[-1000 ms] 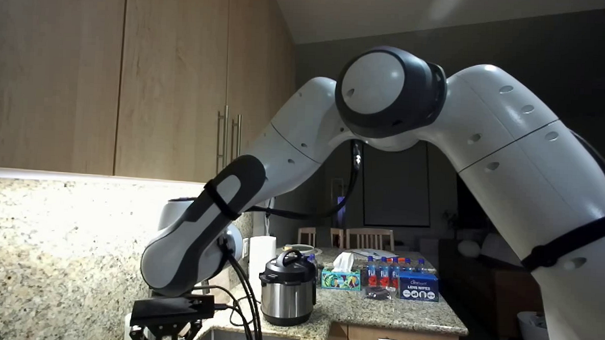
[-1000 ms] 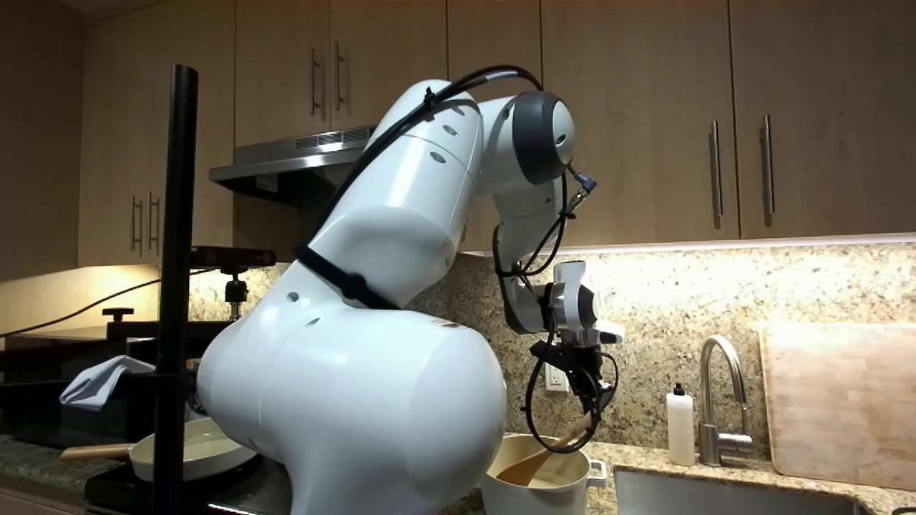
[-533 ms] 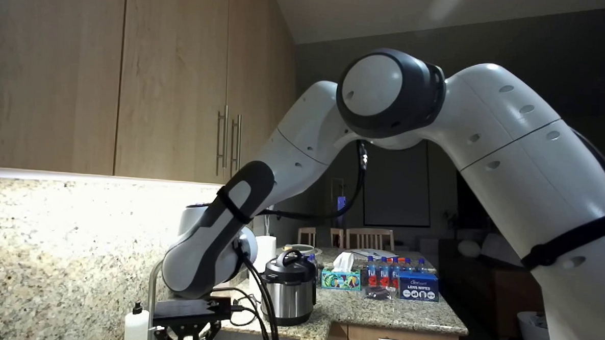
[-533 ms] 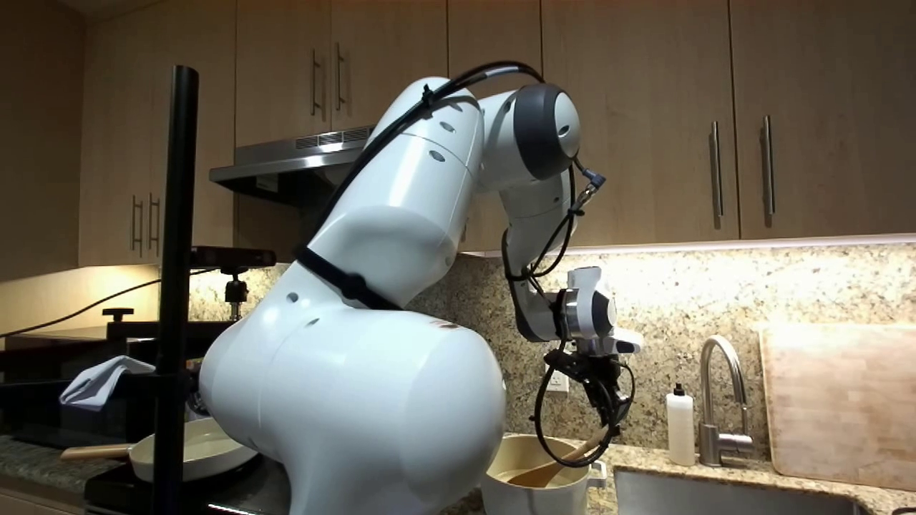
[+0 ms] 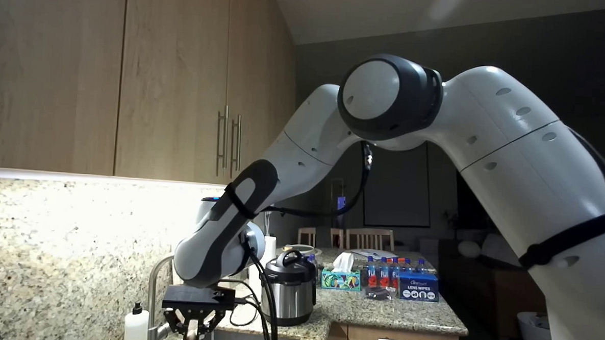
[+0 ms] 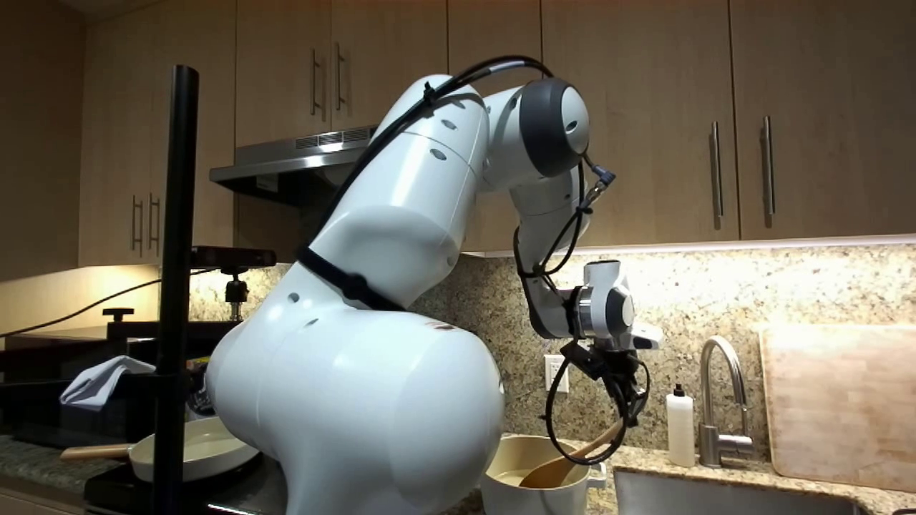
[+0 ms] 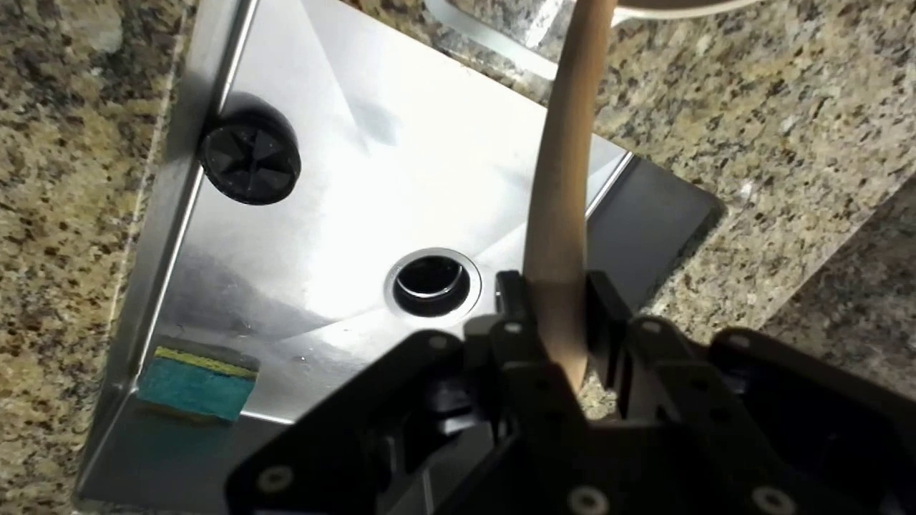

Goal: Pick up the cooking stick and stir in the pot

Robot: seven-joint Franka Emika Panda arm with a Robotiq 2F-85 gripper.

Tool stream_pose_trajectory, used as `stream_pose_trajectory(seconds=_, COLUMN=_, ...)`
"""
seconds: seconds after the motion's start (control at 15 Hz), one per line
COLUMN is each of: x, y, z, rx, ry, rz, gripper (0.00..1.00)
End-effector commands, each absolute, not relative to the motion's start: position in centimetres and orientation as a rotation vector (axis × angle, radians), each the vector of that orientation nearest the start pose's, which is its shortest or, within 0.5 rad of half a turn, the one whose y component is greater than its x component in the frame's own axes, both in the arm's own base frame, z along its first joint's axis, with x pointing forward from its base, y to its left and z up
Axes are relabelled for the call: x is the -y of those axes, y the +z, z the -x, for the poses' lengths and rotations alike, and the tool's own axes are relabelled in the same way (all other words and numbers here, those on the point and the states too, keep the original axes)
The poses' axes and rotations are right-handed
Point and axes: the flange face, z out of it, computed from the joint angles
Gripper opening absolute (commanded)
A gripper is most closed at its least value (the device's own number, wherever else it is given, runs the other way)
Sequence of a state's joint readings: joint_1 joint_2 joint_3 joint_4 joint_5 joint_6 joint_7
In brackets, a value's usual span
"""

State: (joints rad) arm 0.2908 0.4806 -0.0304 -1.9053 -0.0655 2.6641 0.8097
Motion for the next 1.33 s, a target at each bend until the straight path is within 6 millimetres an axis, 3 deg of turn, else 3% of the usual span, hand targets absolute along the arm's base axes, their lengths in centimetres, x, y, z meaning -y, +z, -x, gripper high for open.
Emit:
stream_pose_trajectory(seconds=0.0, x=-19.6, y=29.0, z=-63.4, rx=-0.724, ry=-0.432, rz=2.933, gripper=0.09)
stream_pose_trajectory(seconds=0.33, x=-24.9, y=29.0, z=-63.0, rx=-0.615, ry=-0.456, rz=2.989, gripper=0.09)
stream_pose_trajectory(seconds=0.6, x=-27.9, y=28.1, z=-62.1, rx=-0.516, ry=-0.449, rz=3.033, gripper=0.09)
stream_pose_trajectory(seconds=0.93, x=-29.2, y=27.2, z=-60.9, rx=-0.416, ry=-0.414, rz=3.057, gripper=0.09)
stream_pose_trajectory(seconds=1.27, x=-28.6, y=26.7, z=-60.0, rx=-0.416, ry=-0.395, rz=3.061, gripper=0.09)
